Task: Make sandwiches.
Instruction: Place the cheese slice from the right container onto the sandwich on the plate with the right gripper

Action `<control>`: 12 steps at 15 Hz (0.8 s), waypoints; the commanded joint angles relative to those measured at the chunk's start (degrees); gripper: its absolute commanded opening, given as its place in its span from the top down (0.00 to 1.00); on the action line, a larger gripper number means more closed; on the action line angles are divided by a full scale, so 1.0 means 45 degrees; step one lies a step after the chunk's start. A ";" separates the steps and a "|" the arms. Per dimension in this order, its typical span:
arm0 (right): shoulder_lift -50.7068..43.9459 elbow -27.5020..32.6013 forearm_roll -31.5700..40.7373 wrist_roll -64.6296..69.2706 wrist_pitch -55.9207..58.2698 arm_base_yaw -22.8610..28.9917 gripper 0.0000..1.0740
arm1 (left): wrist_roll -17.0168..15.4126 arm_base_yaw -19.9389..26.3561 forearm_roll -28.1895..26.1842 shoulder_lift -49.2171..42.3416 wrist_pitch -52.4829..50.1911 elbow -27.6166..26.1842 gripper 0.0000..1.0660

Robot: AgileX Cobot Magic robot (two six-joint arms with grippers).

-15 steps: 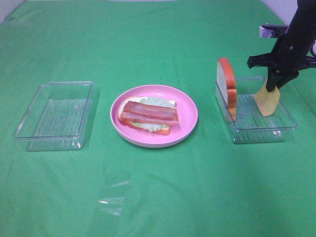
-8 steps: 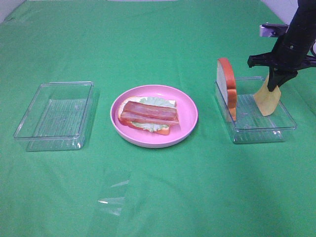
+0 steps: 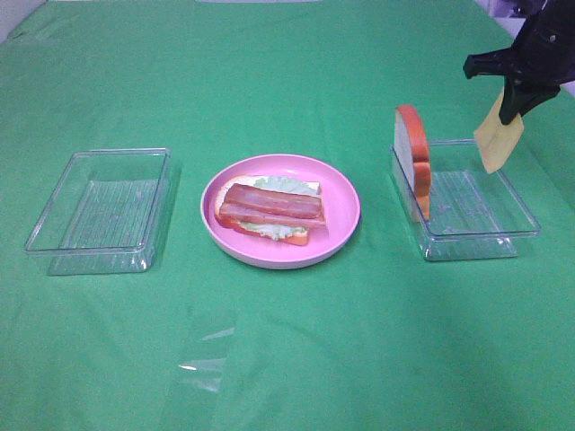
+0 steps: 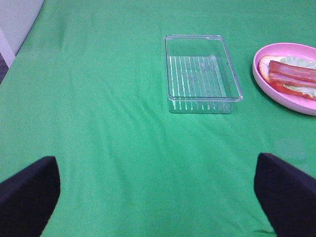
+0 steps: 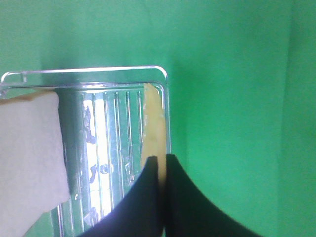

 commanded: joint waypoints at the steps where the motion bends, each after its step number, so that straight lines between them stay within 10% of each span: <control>1: -0.0891 -0.0216 0.0000 -0.0191 0.0318 -0.0013 1.00 | -0.0127 0.0051 0.0013 -0.0191 -0.0140 0.0013 0.04; 9: -0.3132 -0.0293 0.3565 -0.1273 0.0420 0.0229 1.00 | -0.0127 0.0051 0.0013 -0.0191 -0.0140 0.0013 0.04; 12: -0.3158 -0.0293 0.3578 -0.1490 0.0318 0.2737 1.00 | -0.0127 0.0051 0.0013 -0.0191 -0.0140 0.0013 0.04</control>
